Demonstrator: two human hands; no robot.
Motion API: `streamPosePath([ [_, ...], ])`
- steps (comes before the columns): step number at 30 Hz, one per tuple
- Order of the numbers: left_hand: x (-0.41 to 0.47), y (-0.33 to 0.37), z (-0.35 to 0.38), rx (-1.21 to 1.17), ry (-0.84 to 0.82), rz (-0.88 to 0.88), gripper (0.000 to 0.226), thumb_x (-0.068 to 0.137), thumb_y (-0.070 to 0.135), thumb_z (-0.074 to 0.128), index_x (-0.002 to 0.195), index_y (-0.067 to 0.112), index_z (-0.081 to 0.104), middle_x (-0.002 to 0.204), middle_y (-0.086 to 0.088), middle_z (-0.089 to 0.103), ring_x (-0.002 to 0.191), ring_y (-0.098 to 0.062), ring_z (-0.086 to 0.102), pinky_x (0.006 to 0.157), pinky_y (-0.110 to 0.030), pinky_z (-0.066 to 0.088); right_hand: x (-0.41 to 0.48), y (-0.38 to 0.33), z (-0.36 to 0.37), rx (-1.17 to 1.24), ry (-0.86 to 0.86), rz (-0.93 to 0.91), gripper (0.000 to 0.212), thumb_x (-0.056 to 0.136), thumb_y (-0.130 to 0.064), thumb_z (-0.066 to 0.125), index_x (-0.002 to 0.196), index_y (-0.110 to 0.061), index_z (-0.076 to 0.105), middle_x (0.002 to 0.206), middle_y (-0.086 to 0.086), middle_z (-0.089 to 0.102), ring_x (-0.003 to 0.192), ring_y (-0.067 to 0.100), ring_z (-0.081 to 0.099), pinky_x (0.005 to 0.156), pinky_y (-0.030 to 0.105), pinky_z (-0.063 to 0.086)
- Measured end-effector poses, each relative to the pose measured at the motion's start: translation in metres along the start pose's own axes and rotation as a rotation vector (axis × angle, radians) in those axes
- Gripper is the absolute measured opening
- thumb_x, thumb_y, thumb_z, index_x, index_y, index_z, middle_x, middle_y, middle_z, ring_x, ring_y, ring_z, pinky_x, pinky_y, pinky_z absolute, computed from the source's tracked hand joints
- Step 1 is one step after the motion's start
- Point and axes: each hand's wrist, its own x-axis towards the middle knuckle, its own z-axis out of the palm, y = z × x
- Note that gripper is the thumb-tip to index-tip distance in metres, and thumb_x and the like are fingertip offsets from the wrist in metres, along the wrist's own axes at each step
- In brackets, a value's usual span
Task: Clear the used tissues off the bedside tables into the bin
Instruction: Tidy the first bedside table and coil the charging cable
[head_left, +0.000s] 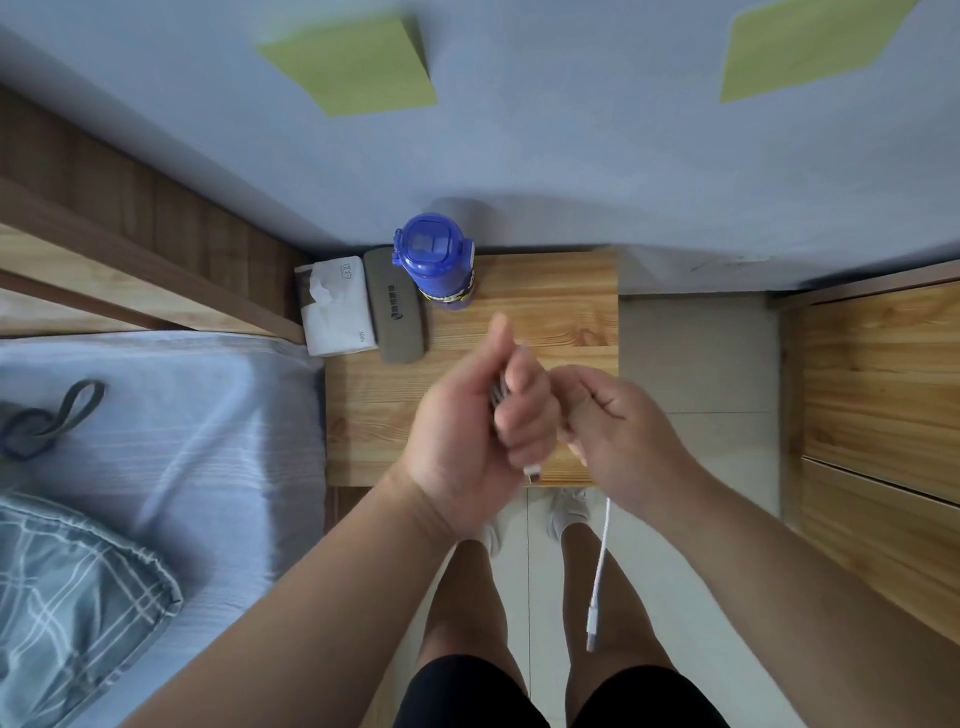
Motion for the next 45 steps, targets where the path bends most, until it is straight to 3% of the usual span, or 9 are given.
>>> streamPosePath([
  [4,0.017,0.012,-0.003,-0.015,0.213,0.244,0.064,0.114,0.045,0.036,0.084,0.013,0.082,0.084,-0.005,0.083,0.072,-0.014,0.079,0.058,-0.023,0.06,-0.015,0.008,0.018,-0.083,-0.044,0.086,0.038,0.11,-0.037,0.043,0.083,-0.02,0.063,0.059,-0.011,0.046,0.051,0.005,0.039,0.05,0.018,0.033],
  [8,0.021,-0.001,-0.023,0.589,0.257,0.357,0.057,0.114,0.048,0.033,0.109,0.019,0.081,0.116,-0.005,0.083,0.113,-0.021,0.078,0.093,-0.028,0.062,-0.028,0.001,0.023,-0.196,-0.169,0.176,0.032,0.11,-0.035,0.045,0.084,-0.032,0.064,0.058,-0.006,0.046,0.05,0.012,0.04,0.051,0.032,0.033],
  [11,0.014,-0.013,-0.048,1.157,0.217,0.27,0.059,0.105,0.06,0.038,0.105,0.022,0.083,0.105,0.007,0.084,0.104,-0.005,0.077,0.096,-0.03,0.059,-0.03,-0.014,0.006,-0.405,-0.223,0.173,0.032,0.105,-0.04,0.048,0.082,-0.027,0.065,0.061,-0.008,0.06,0.052,0.009,0.051,0.054,0.034,0.042],
  [14,0.002,-0.017,-0.06,1.369,0.162,0.16,0.076,0.096,0.075,0.04,0.078,0.011,0.076,0.072,0.009,0.073,0.068,0.0,0.067,0.071,-0.03,0.053,-0.024,-0.027,-0.013,-0.604,-0.212,0.072,0.03,0.104,-0.042,0.049,0.081,-0.028,0.063,0.077,-0.009,0.069,0.073,0.007,0.063,0.068,0.039,0.054],
  [18,-0.011,-0.023,-0.048,1.239,0.034,0.086,0.085,0.08,0.097,0.036,0.063,0.019,0.063,0.058,0.0,0.065,0.053,-0.015,0.062,0.057,-0.025,0.052,-0.009,-0.032,-0.027,-0.641,-0.207,0.001,0.027,0.1,-0.046,0.057,0.079,-0.033,0.068,0.076,-0.016,0.069,0.066,0.004,0.061,0.058,0.029,0.047],
  [23,-0.013,-0.026,-0.028,0.565,0.002,-0.02,0.056,0.092,0.059,0.056,0.051,0.023,0.041,0.042,0.009,0.03,0.04,-0.01,0.024,0.043,-0.025,0.018,0.006,-0.03,-0.03,-0.273,-0.044,-0.069,0.041,0.08,-0.059,0.075,0.07,-0.021,0.065,0.059,-0.004,0.052,0.055,0.006,0.044,0.052,0.02,0.036],
  [31,0.001,-0.022,-0.021,0.03,-0.045,-0.063,0.065,0.103,0.059,0.041,0.048,0.028,0.029,0.033,0.008,0.024,0.033,-0.012,0.016,0.033,-0.02,0.016,-0.011,-0.017,0.01,0.405,-0.165,0.201,0.042,0.111,-0.033,0.044,0.091,-0.019,0.078,0.078,0.0,0.078,0.073,0.008,0.075,0.064,0.018,0.059],
  [38,0.003,-0.023,-0.03,0.063,-0.037,-0.086,0.055,0.102,0.029,0.048,0.048,0.023,0.051,0.04,0.004,0.05,0.034,-0.009,0.045,0.039,-0.019,0.04,-0.011,-0.016,0.008,0.433,-0.169,0.281,0.036,0.111,-0.035,0.045,0.098,-0.01,0.068,0.071,-0.004,0.073,0.068,0.01,0.072,0.063,0.022,0.058],
  [45,0.002,-0.028,-0.021,0.606,0.248,0.111,0.048,0.092,0.045,0.072,0.054,0.018,0.061,0.052,-0.008,0.064,0.049,-0.024,0.057,0.056,-0.034,0.05,-0.008,-0.016,0.002,0.156,-0.121,0.155,0.043,0.114,-0.031,0.037,0.078,-0.017,0.055,0.061,-0.002,0.055,0.062,0.018,0.056,0.071,0.039,0.051],
])
